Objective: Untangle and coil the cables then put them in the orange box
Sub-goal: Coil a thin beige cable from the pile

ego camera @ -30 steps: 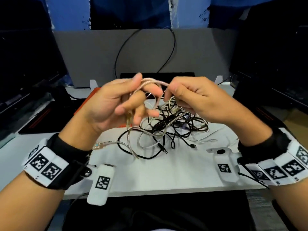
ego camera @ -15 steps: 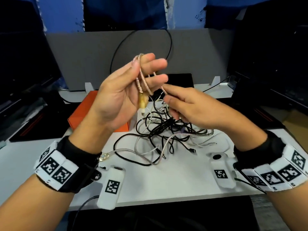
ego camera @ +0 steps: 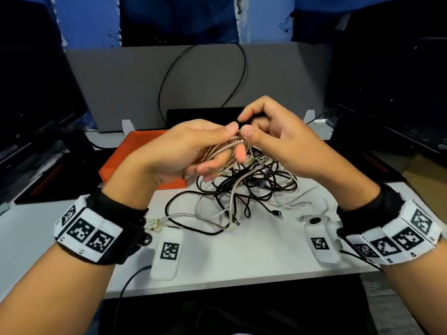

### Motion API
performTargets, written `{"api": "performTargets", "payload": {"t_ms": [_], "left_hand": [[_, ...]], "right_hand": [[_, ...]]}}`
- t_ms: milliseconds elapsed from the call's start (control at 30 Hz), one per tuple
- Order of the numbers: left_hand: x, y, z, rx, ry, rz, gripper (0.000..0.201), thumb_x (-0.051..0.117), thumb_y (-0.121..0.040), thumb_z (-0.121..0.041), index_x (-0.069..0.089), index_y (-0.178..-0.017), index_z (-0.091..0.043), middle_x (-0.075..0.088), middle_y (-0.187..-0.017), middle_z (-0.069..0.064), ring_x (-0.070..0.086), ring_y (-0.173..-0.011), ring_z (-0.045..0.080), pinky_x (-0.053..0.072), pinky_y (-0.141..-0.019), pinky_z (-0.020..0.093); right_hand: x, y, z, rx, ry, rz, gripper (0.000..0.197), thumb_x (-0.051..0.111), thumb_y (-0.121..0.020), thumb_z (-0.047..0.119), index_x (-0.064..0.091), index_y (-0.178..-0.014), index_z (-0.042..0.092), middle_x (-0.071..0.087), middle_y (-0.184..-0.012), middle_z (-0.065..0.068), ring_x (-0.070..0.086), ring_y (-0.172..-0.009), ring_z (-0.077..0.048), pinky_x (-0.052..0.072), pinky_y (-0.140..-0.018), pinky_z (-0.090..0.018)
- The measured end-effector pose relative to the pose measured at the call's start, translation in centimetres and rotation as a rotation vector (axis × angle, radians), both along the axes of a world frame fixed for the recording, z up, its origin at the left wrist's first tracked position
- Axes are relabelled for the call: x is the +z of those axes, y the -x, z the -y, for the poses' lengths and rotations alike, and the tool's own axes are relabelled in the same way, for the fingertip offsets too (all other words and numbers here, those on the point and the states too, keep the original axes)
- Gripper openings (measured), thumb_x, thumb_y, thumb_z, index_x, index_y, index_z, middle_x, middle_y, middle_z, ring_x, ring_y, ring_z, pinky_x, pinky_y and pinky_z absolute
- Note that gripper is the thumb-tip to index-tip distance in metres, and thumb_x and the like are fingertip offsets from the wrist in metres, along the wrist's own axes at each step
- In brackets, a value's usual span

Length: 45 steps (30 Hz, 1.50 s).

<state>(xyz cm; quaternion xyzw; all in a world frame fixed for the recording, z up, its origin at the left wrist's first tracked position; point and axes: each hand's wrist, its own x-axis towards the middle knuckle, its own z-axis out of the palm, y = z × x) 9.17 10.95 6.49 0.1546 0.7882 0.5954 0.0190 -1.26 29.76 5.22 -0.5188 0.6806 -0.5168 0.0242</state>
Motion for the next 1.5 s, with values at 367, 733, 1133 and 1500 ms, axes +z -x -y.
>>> {"api": "performTargets", "payload": {"t_ms": [367,733,1133,1500], "left_hand": [[-1.0,0.2,-1.1,-0.238,-0.607,0.040,0.052,0.025,-0.107,-0.028,0.069,-0.083,-0.011,0.047,-0.037,-0.009,0.059,-0.041,0.010,0.057,-0.082,0.028],[1.7,-0.7,1.2,0.392,-0.478,-0.521,0.020,0.034,-0.112,-0.014,0.052,-0.119,-0.010,0.073,-0.097,0.003,0.076,-0.091,0.023,0.056,-0.093,0.042],[-0.2,-1.3,-0.6,0.064,0.077,-0.069,0.052,0.035,-0.110,-0.029,0.059,-0.090,0.012,0.054,-0.048,-0.004,0.027,-0.036,0.017,0.039,-0.048,0.044],[-0.9,-0.9,-0.3,-0.183,-0.440,0.154,0.054,0.027,-0.107,-0.042,0.059,-0.071,-0.017,0.059,-0.045,0.002,0.051,-0.032,0.010,0.038,-0.058,0.034]], "right_hand": [[-0.2,0.1,0.8,-0.012,-0.054,-0.076,0.037,0.037,-0.111,0.033,0.054,-0.091,0.007,0.045,-0.061,0.015,0.041,-0.049,-0.005,0.043,-0.045,-0.031],[-1.2,-2.3,1.0,0.185,-0.422,0.113,0.031,0.040,-0.110,0.034,0.067,-0.125,0.026,0.036,-0.063,0.009,0.030,-0.047,-0.003,0.028,-0.041,-0.017],[1.0,-0.8,0.0,-0.053,-0.044,-0.061,0.021,0.066,-0.100,0.030,0.060,-0.113,0.015,0.050,-0.063,-0.003,0.041,-0.053,-0.020,0.036,-0.053,-0.038],[0.4,-1.4,1.1,-0.115,-0.057,-0.331,0.046,0.039,-0.109,0.039,0.068,-0.090,0.007,0.056,-0.083,-0.003,0.055,-0.076,-0.009,0.043,-0.072,-0.025]]}}
